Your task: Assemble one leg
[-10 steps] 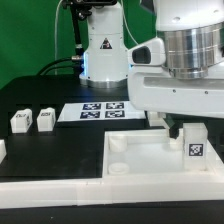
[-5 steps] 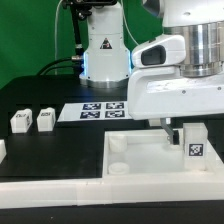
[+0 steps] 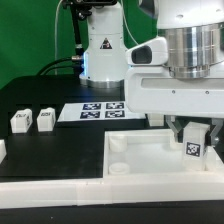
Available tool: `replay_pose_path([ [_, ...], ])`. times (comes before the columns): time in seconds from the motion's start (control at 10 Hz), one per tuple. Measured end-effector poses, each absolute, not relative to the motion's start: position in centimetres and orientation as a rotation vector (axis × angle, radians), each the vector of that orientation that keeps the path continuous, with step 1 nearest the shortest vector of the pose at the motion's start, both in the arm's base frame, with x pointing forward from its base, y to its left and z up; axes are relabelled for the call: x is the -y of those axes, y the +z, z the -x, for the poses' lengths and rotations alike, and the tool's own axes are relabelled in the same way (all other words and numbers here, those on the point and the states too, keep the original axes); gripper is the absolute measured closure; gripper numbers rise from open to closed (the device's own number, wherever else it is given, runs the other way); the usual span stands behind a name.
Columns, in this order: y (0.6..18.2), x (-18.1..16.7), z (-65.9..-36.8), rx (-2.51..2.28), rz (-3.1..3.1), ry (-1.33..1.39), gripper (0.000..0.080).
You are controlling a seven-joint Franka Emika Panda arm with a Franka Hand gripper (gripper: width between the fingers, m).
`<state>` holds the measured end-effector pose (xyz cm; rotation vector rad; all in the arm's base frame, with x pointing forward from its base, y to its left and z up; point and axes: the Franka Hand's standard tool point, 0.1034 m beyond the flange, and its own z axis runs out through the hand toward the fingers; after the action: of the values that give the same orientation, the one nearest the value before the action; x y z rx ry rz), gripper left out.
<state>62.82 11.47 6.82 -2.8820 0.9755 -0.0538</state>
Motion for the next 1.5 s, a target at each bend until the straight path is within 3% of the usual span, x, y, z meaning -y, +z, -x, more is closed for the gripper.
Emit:
replay_pose_path([
  [0.6,6.79,-11.30,-62.78,-2.128,2.043,0.147,0.0502],
  [1.3,6.77,-10.97,-62.59,-2.466,1.696,0.196,0.0502],
  [1.4,6.74,-11.03,-62.54,-2.466,1.698,0.198,0.0430],
  [1.5,6.80,-11.26,-62.45,-2.463,1.701,0.199,0.0430],
])
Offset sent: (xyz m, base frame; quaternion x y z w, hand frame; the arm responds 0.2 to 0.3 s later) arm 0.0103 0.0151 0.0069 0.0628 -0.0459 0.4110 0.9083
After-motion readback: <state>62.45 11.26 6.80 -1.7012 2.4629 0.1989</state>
